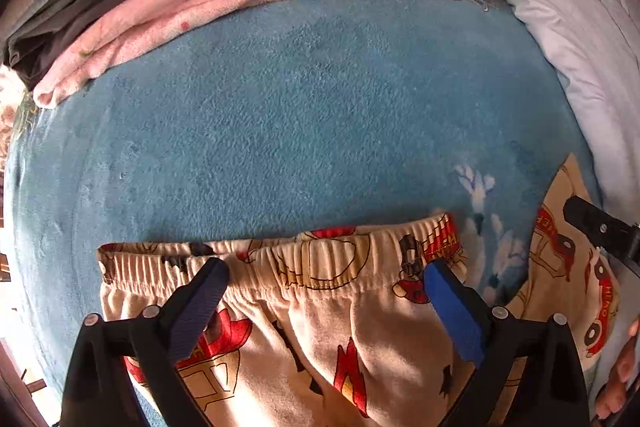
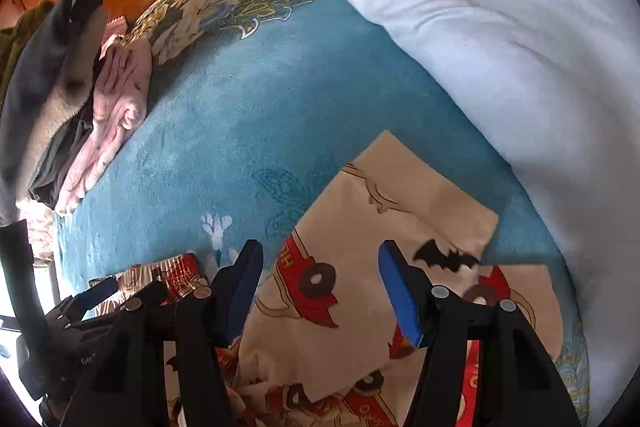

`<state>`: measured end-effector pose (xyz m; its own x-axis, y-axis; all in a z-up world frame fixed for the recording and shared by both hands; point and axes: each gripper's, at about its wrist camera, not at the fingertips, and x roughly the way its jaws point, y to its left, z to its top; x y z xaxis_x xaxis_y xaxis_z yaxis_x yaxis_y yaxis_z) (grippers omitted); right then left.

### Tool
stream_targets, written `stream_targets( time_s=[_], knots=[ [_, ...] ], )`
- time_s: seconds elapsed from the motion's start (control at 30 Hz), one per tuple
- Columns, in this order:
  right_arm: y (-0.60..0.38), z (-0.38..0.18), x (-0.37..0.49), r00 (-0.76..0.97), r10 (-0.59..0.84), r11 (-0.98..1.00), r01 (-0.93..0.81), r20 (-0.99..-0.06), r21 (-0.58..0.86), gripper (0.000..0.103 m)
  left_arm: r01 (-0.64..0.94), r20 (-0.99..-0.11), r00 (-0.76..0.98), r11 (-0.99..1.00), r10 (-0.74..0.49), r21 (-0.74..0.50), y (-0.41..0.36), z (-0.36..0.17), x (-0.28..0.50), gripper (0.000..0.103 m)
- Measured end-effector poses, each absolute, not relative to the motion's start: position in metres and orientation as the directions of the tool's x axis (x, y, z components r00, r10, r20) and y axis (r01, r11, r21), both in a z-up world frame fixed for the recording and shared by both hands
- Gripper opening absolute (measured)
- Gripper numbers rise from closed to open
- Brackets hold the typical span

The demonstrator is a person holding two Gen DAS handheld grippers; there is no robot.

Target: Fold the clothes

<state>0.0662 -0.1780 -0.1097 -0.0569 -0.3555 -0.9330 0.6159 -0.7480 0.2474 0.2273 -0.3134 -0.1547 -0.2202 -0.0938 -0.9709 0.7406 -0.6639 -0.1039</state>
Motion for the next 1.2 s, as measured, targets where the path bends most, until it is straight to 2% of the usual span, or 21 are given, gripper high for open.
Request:
stream_targets(
  time_s=[0.1, 0.3, 0.33, 0.37, 0.47, 0.53, 0.63, 0.8, 1.0, 1.1, 1.2],
  knots=[
    [-0.199, -0.122, 0.070, -0.042, -0.306, -0.756, 0.618, -0.951, 0.216, 0.061, 0.748, -0.966, -0.235, -0.655, -0.110, -0.107, -0.314, -0.154, 0.233, 0.094],
    [-0.214, -0.135, 0.073, -0.031, -0.231, -0.784, 0.599, -0.973, 0.167, 0.061, 0.755, -0.960, -0.218, -0.653, -0.174, -0.053, -0.314, -0.152, 0.241, 0.070],
    [-0.215, -0.136, 0.073, -0.041, -0.212, -0.784, 0.603, -0.976, 0.145, 0.052, 0.756, -0.958, -0.218, -0.653, -0.185, -0.046, -0.314, -0.151, 0.244, 0.062],
    [-0.215, -0.137, 0.072, -0.060, -0.181, -0.785, 0.610, -0.982, 0.107, 0.033, 0.758, -0.955, -0.226, -0.650, -0.192, -0.049, -0.315, -0.149, 0.247, 0.050],
    [-0.204, -0.138, 0.064, -0.061, -0.168, -0.796, 0.598, -0.984, 0.098, 0.005, 0.771, -0.933, -0.313, -0.621, -0.176, -0.142, -0.328, -0.127, 0.261, 0.028],
    [-0.191, -0.136, 0.058, -0.039, -0.194, -0.807, 0.574, -0.980, 0.137, 0.004, 0.774, -0.914, -0.370, -0.600, -0.167, -0.204, -0.336, -0.113, 0.270, 0.024],
    [-0.173, -0.121, 0.049, -0.047, -0.247, -0.808, 0.562, -0.968, 0.179, 0.003, 0.769, -0.877, -0.453, -0.566, -0.157, -0.296, -0.349, -0.092, 0.284, 0.022],
    [-0.155, -0.053, 0.022, -0.162, -0.368, -0.776, 0.595, -0.915, 0.207, 0.003, 0.742, -0.800, -0.580, -0.504, -0.151, -0.442, -0.370, -0.059, 0.310, 0.021],
    [-0.108, 0.049, -0.019, -0.332, -0.591, -0.741, 0.584, -0.735, 0.332, 0.003, 0.728, -0.727, -0.658, -0.413, -0.196, -0.548, -0.373, -0.065, 0.397, 0.021],
    [-0.056, 0.068, -0.028, -0.408, -0.616, -0.752, 0.559, -0.673, 0.350, 0.003, 0.712, -0.687, -0.692, -0.368, -0.222, -0.598, -0.374, -0.068, 0.440, 0.021],
    [0.000, 0.056, -0.029, -0.440, -0.576, -0.791, 0.511, -0.688, 0.336, 0.003, 0.696, -0.652, -0.716, -0.319, -0.247, -0.643, -0.373, -0.076, 0.482, 0.021]
  ],
)
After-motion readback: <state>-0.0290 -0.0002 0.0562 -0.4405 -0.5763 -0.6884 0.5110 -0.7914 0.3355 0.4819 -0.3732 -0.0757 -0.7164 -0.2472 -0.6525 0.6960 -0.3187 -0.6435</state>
